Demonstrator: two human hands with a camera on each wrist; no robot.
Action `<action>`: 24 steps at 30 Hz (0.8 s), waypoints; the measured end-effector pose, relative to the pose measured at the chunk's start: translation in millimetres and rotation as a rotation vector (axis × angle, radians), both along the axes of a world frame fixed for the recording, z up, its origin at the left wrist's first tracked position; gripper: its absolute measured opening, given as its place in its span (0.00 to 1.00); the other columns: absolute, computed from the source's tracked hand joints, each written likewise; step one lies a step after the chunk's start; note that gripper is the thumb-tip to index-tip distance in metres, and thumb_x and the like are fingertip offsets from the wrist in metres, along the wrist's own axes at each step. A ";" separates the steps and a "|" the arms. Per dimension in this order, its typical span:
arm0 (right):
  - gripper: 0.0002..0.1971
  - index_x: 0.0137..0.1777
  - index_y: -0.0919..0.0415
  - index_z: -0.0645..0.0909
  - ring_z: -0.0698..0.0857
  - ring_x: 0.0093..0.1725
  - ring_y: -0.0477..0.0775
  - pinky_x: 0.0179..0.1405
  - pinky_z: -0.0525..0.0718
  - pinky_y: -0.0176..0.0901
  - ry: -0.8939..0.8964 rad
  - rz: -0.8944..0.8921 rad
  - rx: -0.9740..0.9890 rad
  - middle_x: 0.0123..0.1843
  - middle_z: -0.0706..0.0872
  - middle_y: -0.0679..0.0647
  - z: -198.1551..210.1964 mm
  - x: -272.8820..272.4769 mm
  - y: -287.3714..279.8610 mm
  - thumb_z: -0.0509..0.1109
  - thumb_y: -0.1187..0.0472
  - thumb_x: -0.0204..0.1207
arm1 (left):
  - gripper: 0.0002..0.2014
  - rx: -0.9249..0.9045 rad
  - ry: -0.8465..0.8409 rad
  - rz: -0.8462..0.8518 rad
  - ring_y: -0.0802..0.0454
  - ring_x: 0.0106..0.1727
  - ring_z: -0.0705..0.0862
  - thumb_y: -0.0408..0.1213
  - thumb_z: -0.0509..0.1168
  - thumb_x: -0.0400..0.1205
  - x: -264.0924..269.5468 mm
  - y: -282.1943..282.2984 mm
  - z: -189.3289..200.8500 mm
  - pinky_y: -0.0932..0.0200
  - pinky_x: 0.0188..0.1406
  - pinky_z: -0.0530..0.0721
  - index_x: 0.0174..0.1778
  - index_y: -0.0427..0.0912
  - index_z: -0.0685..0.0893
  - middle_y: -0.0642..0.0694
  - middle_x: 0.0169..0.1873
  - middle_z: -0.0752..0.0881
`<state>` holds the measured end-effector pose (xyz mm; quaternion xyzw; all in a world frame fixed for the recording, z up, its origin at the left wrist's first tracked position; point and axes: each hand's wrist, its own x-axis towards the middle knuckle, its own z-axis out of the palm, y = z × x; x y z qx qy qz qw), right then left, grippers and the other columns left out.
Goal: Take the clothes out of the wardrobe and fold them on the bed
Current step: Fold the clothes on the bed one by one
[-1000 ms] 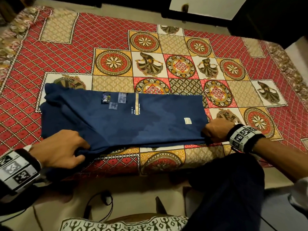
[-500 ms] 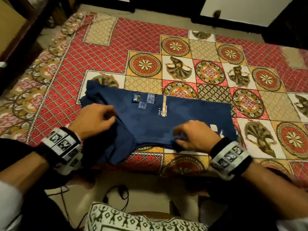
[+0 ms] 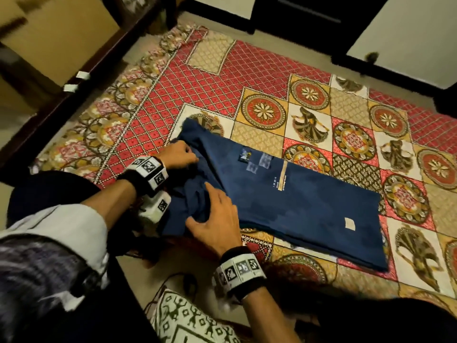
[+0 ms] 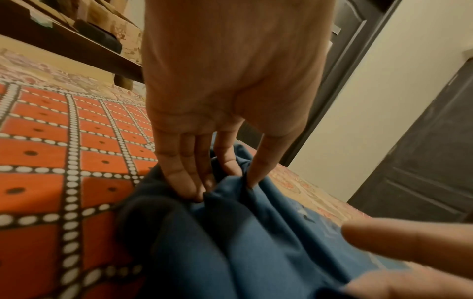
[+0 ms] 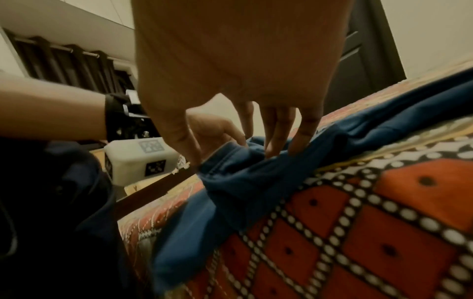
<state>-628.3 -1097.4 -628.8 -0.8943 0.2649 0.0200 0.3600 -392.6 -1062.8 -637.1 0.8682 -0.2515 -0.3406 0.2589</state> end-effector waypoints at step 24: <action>0.11 0.48 0.50 0.91 0.84 0.52 0.53 0.54 0.83 0.49 0.106 0.341 0.073 0.50 0.86 0.47 16.3 5.6 45.3 0.71 0.63 0.70 | 0.02 0.134 0.036 0.080 0.41 0.35 0.85 0.30 0.70 0.75 14.9 24.1 14.3 0.53 0.33 0.85 0.38 0.34 0.86 0.36 0.34 0.86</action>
